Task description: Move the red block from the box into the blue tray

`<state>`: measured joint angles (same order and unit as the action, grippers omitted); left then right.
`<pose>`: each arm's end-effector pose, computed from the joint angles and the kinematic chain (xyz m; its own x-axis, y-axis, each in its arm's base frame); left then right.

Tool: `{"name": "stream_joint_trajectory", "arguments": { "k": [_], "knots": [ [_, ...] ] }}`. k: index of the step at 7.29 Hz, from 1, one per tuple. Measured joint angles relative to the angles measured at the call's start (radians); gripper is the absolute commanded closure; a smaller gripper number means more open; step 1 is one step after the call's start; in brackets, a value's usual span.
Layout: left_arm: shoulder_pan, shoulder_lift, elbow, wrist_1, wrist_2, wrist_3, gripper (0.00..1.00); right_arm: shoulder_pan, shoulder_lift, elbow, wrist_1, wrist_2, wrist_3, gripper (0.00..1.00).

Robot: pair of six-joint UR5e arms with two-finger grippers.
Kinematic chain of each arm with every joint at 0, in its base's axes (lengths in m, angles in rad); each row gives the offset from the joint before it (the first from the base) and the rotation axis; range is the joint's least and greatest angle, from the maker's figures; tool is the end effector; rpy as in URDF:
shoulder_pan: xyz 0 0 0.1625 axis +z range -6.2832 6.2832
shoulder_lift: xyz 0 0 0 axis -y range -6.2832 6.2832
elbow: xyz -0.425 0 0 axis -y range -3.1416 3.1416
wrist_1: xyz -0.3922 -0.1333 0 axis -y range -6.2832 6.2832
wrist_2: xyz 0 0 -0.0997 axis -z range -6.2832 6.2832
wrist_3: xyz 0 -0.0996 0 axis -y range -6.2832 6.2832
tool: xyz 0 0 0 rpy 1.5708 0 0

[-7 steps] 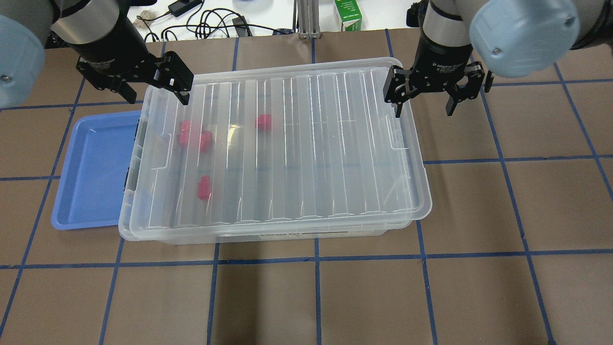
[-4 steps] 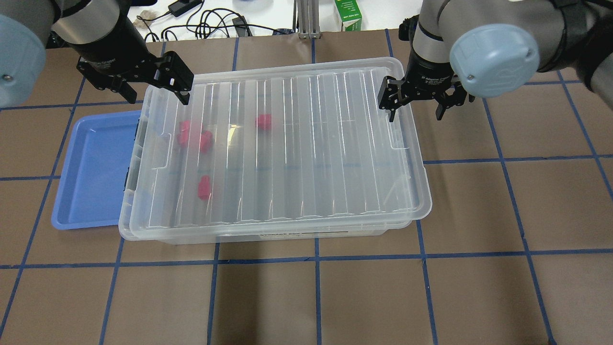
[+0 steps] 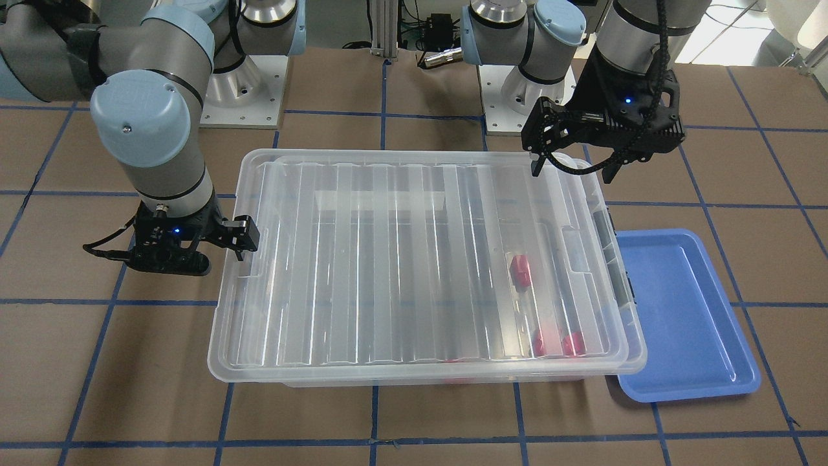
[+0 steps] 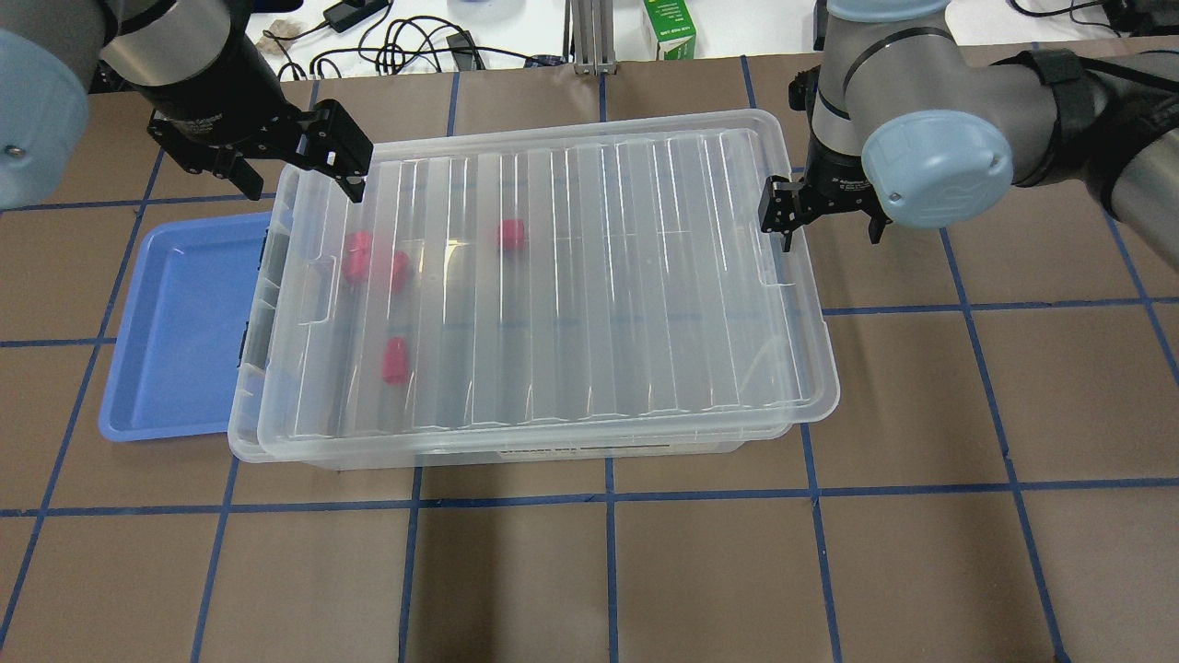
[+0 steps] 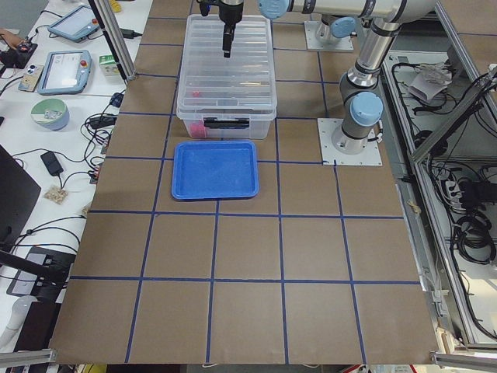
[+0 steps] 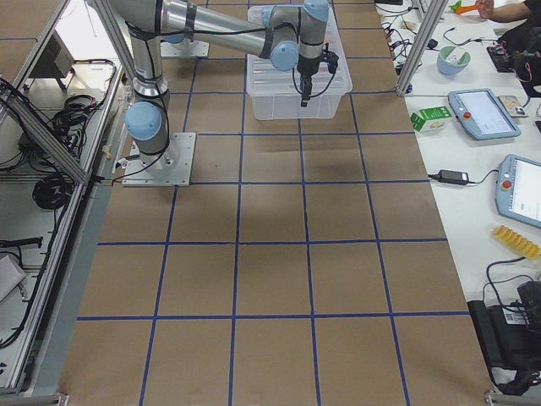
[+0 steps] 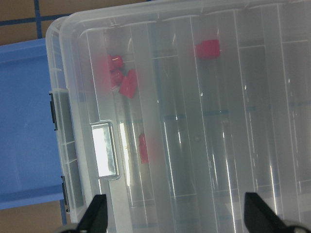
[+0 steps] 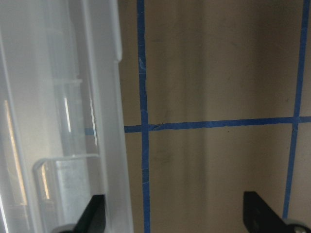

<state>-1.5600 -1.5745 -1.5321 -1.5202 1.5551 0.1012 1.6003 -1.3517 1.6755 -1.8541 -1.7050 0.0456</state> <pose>-0.1294 -0.5028 0.5105 -0.9958 0.0912 0.0069 0.0903 0.9921 -0.0866 0.1364 -0.5560 0.3499 -0.9907 0.0109 0.1354 0.0157 0.9993 0.0343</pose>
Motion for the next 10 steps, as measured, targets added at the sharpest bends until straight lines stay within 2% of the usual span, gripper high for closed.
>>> {"name": "stream_joint_trajectory", "arguments": {
  "k": [10],
  "knots": [
    [-0.001, -0.01, 0.001, 0.002, -0.003, 0.0, 0.0, -0.226, -0.005, 0.0, 0.016, -0.023, -0.175, 0.0]
  ]
}}
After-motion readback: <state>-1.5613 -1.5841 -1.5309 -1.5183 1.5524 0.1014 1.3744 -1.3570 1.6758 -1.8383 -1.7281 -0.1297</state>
